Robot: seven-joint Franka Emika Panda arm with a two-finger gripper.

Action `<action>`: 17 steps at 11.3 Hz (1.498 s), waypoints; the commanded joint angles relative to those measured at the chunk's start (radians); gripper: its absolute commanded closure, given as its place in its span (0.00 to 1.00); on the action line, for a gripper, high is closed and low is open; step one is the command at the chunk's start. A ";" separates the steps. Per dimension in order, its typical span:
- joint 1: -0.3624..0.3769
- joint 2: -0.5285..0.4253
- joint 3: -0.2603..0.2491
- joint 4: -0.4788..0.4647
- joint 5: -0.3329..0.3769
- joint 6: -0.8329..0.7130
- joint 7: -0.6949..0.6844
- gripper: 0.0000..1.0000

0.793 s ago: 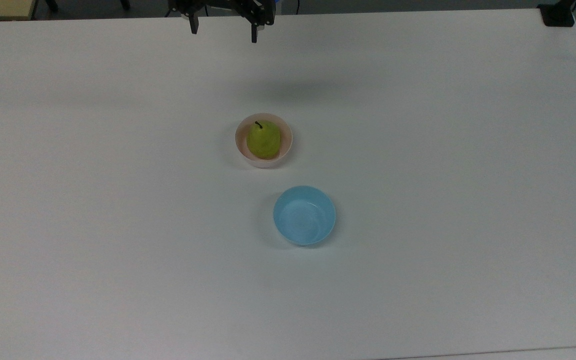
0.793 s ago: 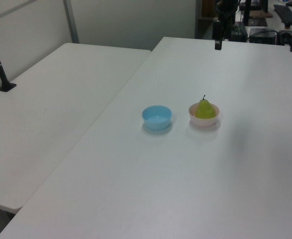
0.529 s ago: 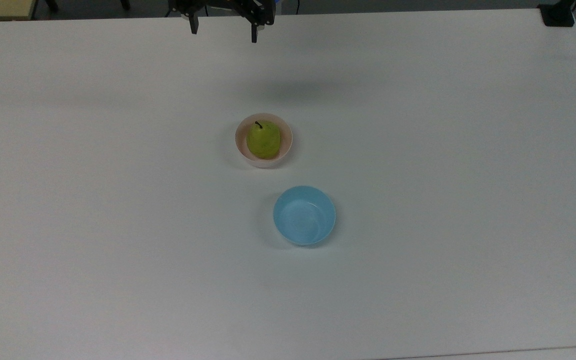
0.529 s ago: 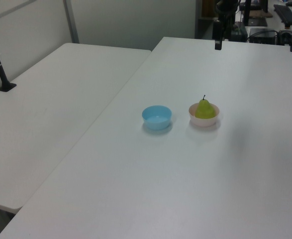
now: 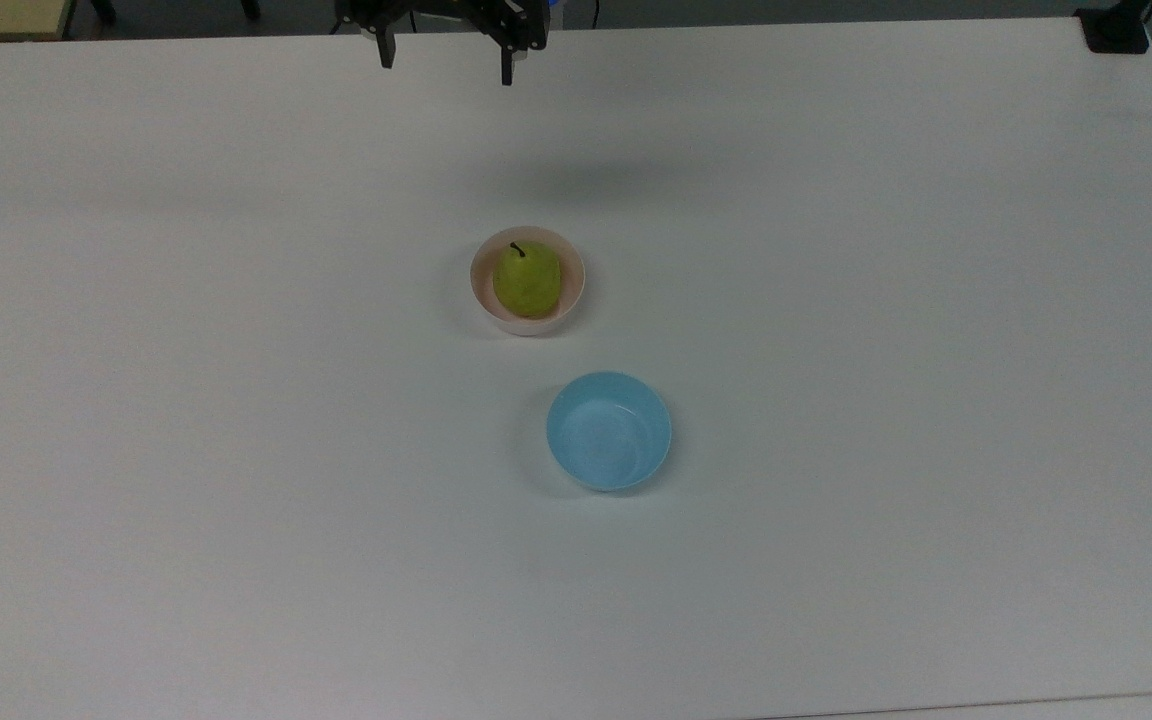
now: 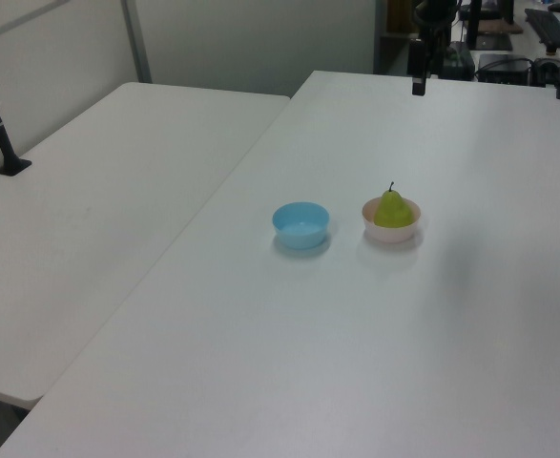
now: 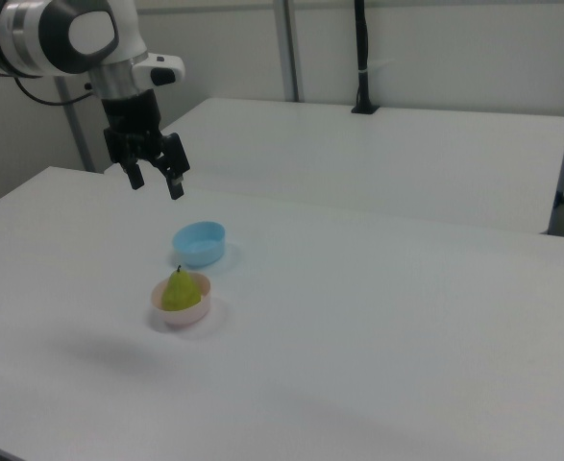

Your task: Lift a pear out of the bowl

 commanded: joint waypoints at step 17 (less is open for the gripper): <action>-0.033 -0.043 -0.006 -0.008 0.011 -0.026 -0.094 0.00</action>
